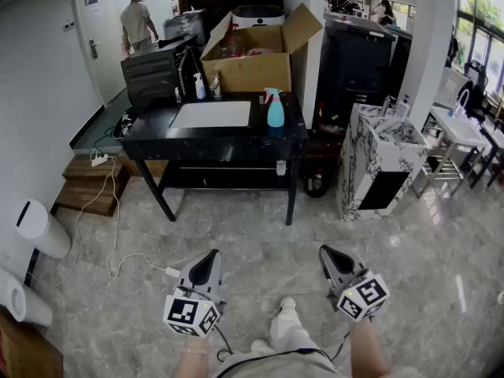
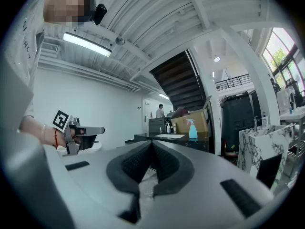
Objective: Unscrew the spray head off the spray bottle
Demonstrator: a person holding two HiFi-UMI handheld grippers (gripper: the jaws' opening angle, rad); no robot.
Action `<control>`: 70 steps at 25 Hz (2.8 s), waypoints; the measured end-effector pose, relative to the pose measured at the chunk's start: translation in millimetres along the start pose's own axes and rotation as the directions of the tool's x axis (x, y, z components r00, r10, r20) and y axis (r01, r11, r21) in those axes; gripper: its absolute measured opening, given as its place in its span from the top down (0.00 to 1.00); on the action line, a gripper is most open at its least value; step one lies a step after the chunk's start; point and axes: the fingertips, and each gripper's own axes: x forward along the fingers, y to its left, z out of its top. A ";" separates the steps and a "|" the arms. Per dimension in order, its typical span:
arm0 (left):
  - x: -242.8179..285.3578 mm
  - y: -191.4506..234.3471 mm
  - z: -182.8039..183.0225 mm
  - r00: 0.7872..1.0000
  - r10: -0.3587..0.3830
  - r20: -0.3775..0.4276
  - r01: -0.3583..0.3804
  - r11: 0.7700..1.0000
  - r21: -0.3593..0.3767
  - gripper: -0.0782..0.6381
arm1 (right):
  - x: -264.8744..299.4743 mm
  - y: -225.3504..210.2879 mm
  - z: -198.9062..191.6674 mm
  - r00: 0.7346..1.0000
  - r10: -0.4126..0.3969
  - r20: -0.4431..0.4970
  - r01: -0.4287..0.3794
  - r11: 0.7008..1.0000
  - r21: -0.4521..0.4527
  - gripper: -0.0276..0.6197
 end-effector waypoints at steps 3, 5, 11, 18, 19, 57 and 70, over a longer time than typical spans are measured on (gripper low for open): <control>7.3 6.6 -3.9 1.000 0.000 0.001 0.000 1.000 -0.007 0.88 | 8.9 -3.8 -3.3 1.000 0.001 0.003 -0.001 1.000 -0.001 0.95; 13.8 10.2 -5.0 1.000 0.001 0.002 -0.001 1.000 -0.009 0.88 | 14.6 -7.4 -3.6 1.000 0.000 0.005 0.000 1.000 -0.006 0.95; 35.7 24.5 -12.7 1.000 0.009 -0.016 -0.009 1.000 -0.027 0.88 | 36.1 -20.2 -6.0 1.000 -0.005 -0.008 0.005 1.000 -0.027 0.95; 74.7 52.2 -17.1 0.998 0.054 -0.035 -0.055 0.997 -0.045 0.88 | 74.2 -58.1 -10.9 0.999 -0.003 -0.035 0.003 1.000 -0.016 0.95; 83.1 57.7 -16.9 0.997 0.065 -0.036 -0.066 0.997 -0.048 0.88 | 81.8 -65.4 -11.2 0.999 0.000 -0.039 -0.001 1.000 -0.015 0.95; 391.5 159.6 -25.8 0.997 0.070 -0.034 -0.070 0.998 0.003 0.88 | 326.6 -288.2 -12.8 0.999 0.019 -0.046 -0.018 0.999 0.032 0.95; 507.8 236.5 -31.1 0.995 -0.064 -0.075 0.061 0.997 -0.038 0.88 | 435.9 -325.8 -7.1 0.994 -0.068 -0.089 0.071 0.997 0.041 0.95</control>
